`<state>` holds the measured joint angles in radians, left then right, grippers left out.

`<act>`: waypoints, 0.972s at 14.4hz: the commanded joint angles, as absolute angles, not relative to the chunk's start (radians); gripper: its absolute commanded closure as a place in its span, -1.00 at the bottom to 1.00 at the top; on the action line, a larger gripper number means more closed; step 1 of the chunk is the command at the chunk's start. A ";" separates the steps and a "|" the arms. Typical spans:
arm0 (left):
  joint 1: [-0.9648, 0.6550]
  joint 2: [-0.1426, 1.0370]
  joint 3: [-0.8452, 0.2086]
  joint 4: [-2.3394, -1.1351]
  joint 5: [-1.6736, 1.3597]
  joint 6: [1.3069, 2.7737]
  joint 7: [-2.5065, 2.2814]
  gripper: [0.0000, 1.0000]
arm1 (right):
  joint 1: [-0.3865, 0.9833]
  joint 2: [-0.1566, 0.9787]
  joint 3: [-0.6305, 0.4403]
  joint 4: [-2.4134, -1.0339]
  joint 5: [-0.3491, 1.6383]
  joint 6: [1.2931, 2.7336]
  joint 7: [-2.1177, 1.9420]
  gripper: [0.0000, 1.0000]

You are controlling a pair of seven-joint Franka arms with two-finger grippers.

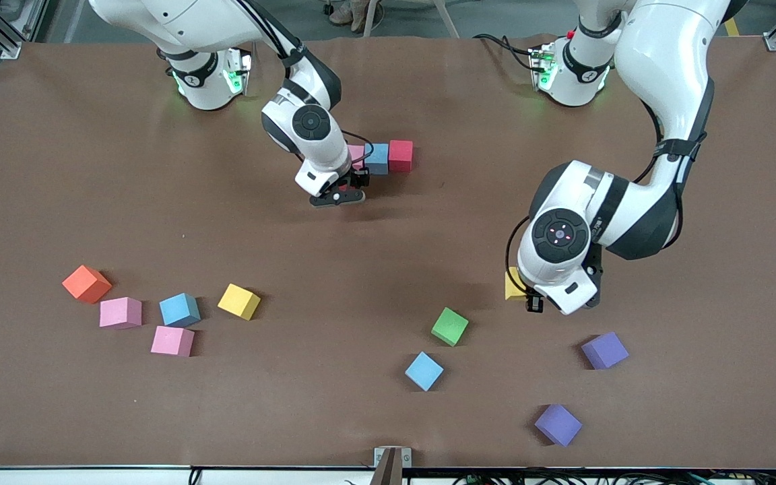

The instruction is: Arrange 11 blocks into digit 3

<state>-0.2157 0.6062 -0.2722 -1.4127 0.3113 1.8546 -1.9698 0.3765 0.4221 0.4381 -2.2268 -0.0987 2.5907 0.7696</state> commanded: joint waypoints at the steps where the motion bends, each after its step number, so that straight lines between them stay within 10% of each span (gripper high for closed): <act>1: -0.198 0.584 -0.264 -1.416 0.330 1.859 -1.987 0.55 | 0.388 0.411 0.443 -2.253 -0.071 2.580 0.784 0.50; 14: -0.183 0.586 -0.265 -1.401 0.327 1.878 -1.983 0.55 | 0.405 0.411 0.443 -2.253 -0.067 2.580 0.813 0.49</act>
